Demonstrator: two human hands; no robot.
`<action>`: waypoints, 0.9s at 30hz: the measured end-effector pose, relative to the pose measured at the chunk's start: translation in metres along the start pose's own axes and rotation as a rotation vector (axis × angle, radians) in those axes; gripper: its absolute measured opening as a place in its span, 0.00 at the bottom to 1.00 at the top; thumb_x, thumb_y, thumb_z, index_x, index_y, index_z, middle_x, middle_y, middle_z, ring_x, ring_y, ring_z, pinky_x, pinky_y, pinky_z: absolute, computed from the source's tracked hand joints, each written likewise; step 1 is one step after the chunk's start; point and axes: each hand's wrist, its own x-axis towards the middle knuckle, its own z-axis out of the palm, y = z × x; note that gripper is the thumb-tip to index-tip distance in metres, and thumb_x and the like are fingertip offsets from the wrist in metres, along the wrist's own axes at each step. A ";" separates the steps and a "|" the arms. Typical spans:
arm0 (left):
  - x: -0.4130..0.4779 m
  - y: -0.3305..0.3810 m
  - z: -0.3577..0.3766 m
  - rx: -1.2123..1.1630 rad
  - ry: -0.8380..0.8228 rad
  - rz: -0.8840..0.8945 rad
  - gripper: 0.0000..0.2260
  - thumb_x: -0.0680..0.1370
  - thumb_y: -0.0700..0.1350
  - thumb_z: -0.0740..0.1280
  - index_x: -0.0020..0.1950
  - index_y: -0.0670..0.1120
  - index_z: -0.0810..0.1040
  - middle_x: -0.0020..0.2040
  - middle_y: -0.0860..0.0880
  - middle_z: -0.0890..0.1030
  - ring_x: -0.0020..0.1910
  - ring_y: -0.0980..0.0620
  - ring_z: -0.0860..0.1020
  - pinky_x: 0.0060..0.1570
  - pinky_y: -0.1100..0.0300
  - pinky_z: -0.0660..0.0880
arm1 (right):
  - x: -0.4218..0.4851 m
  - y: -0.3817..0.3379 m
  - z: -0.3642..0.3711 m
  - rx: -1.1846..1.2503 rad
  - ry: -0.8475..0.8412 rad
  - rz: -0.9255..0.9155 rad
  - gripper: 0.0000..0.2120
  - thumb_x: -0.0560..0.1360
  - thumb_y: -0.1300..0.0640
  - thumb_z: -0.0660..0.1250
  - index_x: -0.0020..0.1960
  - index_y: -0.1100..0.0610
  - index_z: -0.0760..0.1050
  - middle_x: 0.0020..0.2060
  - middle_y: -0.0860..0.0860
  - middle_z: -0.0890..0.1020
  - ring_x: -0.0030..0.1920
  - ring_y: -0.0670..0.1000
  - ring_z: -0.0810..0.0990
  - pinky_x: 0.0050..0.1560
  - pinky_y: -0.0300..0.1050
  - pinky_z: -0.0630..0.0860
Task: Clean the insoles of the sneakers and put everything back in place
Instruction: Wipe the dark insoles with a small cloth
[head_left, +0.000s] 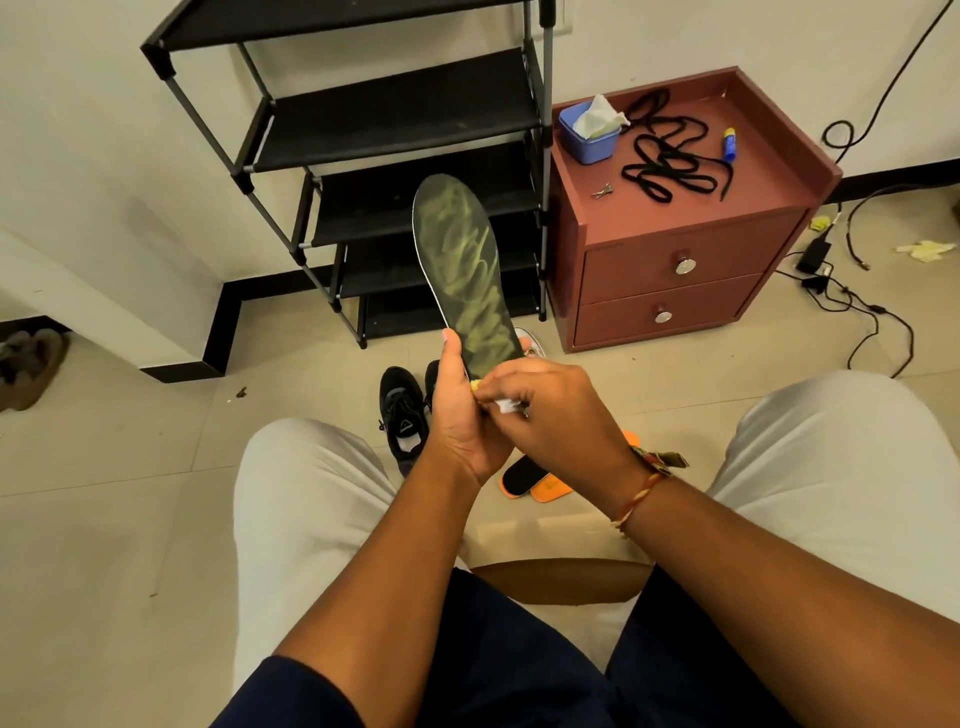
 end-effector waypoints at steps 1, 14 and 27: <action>0.000 -0.002 0.001 -0.002 -0.006 0.000 0.33 0.79 0.68 0.56 0.64 0.42 0.79 0.58 0.43 0.80 0.60 0.46 0.79 0.74 0.49 0.66 | 0.002 0.004 -0.001 -0.016 0.003 0.011 0.09 0.70 0.67 0.73 0.47 0.57 0.86 0.46 0.50 0.86 0.48 0.48 0.83 0.54 0.44 0.79; -0.001 0.002 0.000 0.049 0.050 0.016 0.31 0.80 0.67 0.55 0.59 0.41 0.81 0.52 0.44 0.81 0.54 0.46 0.81 0.70 0.50 0.71 | 0.003 0.005 -0.005 0.010 -0.020 0.019 0.09 0.70 0.67 0.72 0.46 0.57 0.86 0.44 0.49 0.86 0.47 0.47 0.84 0.54 0.44 0.80; -0.010 -0.021 0.008 0.198 -0.056 -0.110 0.28 0.82 0.64 0.55 0.67 0.44 0.79 0.57 0.40 0.78 0.47 0.47 0.76 0.43 0.54 0.72 | 0.025 0.035 -0.037 -0.202 0.188 0.085 0.07 0.74 0.63 0.71 0.50 0.59 0.85 0.48 0.53 0.85 0.49 0.57 0.82 0.52 0.50 0.79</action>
